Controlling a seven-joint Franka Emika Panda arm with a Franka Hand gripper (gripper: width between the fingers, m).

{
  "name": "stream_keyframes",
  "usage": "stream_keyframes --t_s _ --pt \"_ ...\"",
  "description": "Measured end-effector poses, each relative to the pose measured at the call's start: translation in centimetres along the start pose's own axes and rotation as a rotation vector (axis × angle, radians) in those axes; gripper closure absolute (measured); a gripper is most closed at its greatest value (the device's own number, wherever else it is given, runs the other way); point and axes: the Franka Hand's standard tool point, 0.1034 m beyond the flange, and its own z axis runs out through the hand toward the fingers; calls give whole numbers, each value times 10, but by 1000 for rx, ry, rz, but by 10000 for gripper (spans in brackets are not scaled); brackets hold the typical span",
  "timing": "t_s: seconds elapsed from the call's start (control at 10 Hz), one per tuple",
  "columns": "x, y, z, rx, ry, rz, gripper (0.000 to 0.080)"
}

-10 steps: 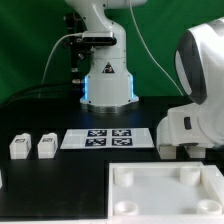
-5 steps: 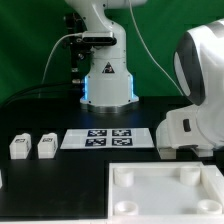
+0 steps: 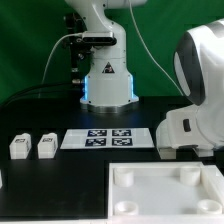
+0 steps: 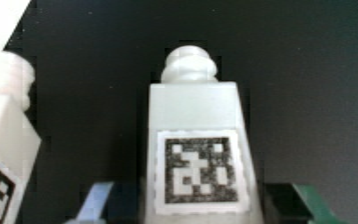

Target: Assemble one leg

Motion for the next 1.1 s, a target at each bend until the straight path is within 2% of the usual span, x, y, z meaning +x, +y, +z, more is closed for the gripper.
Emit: stream_keyframes --t_s 0.3,0.5,0.6,0.7,0.8,0.9,1.0,1.1 --pt "0 1 -3 1 3 -4 509" --pt "-10 7 -44 8 47 -58 508" --pt "-21 14 -60 10 55 -84 508" --pt "-30 19 -85 18 113 -91 508" --pt "-40 24 -108 18 248 -82 508" --pt "-50 26 -116 9 365 -76 508" --pt "-46 27 -115 6 479 -73 508" --pt "-45 28 -113 3 536 -71 508"
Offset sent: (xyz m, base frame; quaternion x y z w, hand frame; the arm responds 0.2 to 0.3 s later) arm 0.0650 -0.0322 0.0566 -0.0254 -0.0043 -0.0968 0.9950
